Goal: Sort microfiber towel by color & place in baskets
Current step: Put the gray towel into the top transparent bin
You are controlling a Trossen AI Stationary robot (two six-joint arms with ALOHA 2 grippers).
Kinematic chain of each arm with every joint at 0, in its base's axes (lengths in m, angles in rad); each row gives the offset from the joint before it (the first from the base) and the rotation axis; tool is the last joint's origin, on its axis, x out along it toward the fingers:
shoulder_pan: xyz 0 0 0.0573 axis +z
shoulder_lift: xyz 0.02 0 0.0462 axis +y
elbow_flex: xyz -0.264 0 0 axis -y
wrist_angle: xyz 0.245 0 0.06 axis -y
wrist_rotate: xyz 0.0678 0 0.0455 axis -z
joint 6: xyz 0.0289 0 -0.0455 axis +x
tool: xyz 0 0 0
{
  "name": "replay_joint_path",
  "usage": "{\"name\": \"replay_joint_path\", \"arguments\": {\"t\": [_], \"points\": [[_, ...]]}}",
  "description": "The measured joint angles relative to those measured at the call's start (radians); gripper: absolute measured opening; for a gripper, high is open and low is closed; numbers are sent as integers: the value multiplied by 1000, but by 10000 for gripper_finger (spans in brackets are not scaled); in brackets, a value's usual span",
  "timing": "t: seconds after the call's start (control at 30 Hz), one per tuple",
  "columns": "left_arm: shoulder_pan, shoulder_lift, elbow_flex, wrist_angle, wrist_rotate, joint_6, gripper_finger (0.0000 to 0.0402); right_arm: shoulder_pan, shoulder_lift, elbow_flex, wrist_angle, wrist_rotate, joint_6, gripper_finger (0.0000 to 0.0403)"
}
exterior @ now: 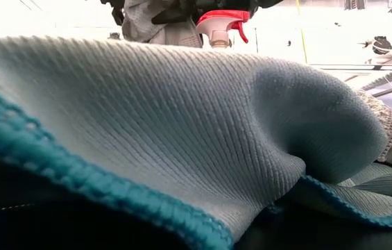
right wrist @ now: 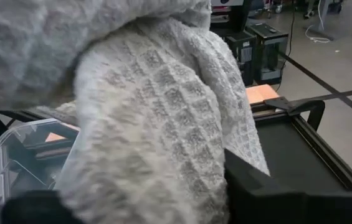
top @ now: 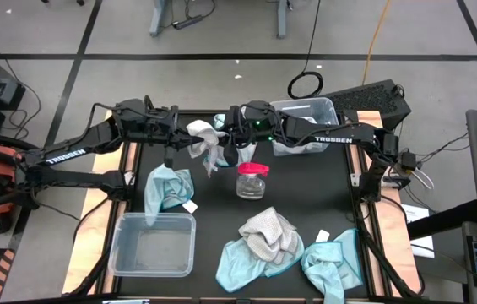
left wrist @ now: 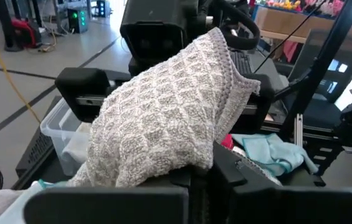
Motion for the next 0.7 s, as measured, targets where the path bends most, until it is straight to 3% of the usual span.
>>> {"name": "replay_joint_path", "arguments": {"t": [0.13,0.5,0.7], "points": [[-1,0,0,-25,-44,5,41,0,0,0,-1,-1,-12,10],[0,0,0,-87,-89,-1,218,-11,-76,0,-79,13,-66,4],[0,-2,0,-89,-89,-5,276,-36,-160,0,-132,64,-109,2]]}}
